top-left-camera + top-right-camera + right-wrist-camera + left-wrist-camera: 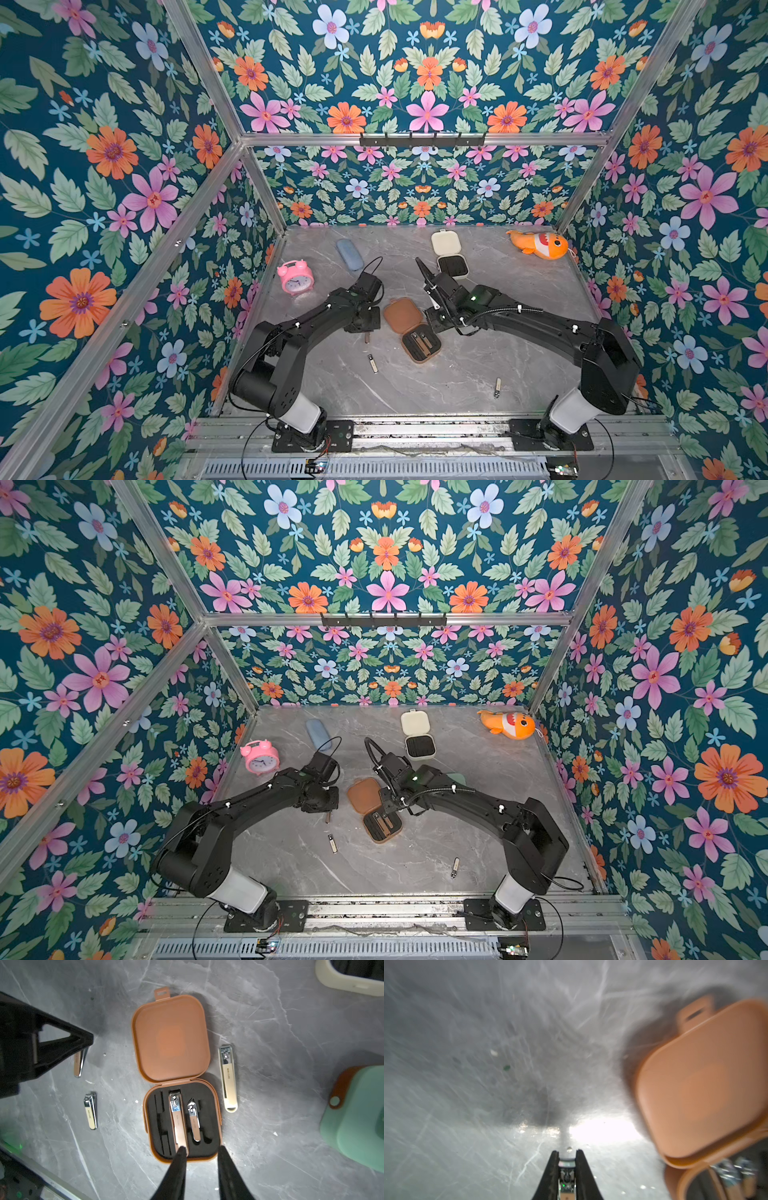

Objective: Organize nail clipper sets
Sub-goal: Pick up the nail clipper from the center of the board, then place the nail clipper at the center of the board.

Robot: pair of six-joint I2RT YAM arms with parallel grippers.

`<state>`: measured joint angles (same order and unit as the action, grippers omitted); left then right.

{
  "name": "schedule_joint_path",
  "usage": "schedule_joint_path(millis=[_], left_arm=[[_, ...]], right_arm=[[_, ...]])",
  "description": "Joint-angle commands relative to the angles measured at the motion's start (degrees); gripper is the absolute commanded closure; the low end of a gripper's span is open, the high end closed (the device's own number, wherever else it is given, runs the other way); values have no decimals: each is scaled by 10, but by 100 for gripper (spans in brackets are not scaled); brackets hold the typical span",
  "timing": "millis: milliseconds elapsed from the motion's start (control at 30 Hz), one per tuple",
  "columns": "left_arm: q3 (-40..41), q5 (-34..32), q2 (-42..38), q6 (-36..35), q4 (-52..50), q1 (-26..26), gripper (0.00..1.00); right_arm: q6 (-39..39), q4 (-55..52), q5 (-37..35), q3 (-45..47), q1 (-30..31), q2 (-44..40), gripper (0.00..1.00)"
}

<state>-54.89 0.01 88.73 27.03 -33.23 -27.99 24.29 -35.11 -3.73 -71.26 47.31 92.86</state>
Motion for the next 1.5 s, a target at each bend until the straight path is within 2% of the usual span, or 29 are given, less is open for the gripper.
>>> schedule_joint_path(millis=[0,200,367,567,700,900,1200,1467], left_arm=[[-27,10,-9,-6,-34,0,84],[-89,45,8,8,-26,-31,84],[-164,69,70,41,9,-122,84],[-274,87,179,63,33,-224,84],[-317,96,240,70,43,-260,83],[-326,107,295,89,58,-290,82],[-312,122,317,100,82,-297,79],[-317,101,288,95,75,-287,59]], right_arm=[[45,-23,-16,15,-24,-16,70],[102,-26,7,75,-99,-60,66],[141,-2,40,158,-166,-112,65],[164,-4,28,230,-196,-190,62],[170,-6,26,262,-209,-238,60],[171,-11,24,278,-212,-270,59],[167,-5,35,273,-212,-258,59],[163,-7,53,261,-211,-245,58]])
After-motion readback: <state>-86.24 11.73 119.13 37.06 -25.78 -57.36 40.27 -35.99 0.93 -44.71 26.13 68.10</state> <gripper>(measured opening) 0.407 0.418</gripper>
